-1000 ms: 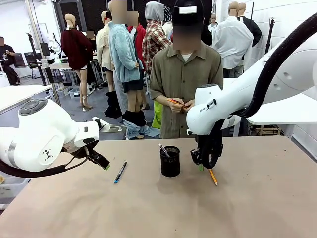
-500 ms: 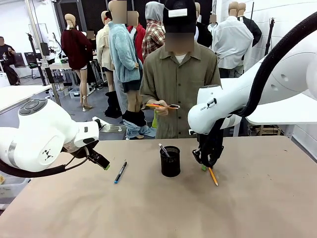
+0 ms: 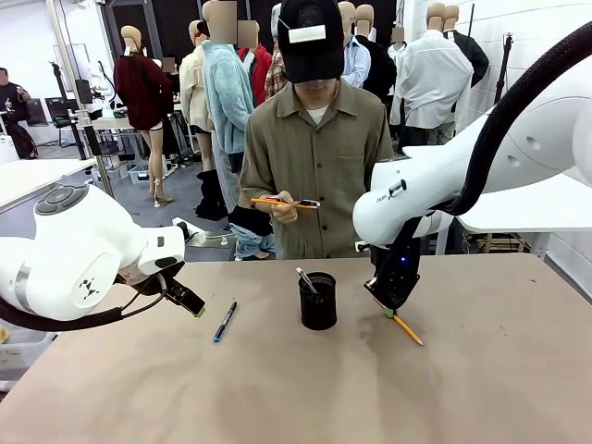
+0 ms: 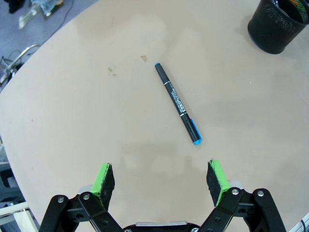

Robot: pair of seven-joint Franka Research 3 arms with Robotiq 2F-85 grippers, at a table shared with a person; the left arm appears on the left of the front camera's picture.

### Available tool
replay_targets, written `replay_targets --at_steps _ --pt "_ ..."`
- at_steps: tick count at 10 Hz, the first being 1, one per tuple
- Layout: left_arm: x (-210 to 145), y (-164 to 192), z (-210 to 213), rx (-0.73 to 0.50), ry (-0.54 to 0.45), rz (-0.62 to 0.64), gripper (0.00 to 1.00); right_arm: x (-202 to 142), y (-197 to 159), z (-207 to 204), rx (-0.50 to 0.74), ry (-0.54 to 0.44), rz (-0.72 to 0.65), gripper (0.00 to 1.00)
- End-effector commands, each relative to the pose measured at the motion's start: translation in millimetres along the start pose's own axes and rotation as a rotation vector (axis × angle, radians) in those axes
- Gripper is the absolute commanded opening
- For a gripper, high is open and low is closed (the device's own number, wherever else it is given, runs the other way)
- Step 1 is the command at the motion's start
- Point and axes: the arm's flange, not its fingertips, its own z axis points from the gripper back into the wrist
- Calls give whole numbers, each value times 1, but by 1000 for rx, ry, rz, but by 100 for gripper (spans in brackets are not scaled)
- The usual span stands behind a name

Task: Place the pens into the pen holder.
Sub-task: Pick up a writing instrument from the table and place it into the Pen holder.

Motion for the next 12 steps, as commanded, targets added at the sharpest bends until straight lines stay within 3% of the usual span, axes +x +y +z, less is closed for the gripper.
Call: replay_targets --at_steps 1,6,11,12 --pt "-1 2 1 -1 -1 5 100 0 -9 0 -29 24 43 0" --pt "-1 2 1 -1 -1 5 100 -32 -50 17 60 -132 170 0" --pt "-1 2 1 -1 -1 5 100 -53 -65 30 142 -264 307 0" --pt "-1 2 1 -1 -1 5 100 -56 -67 36 187 -342 370 0"
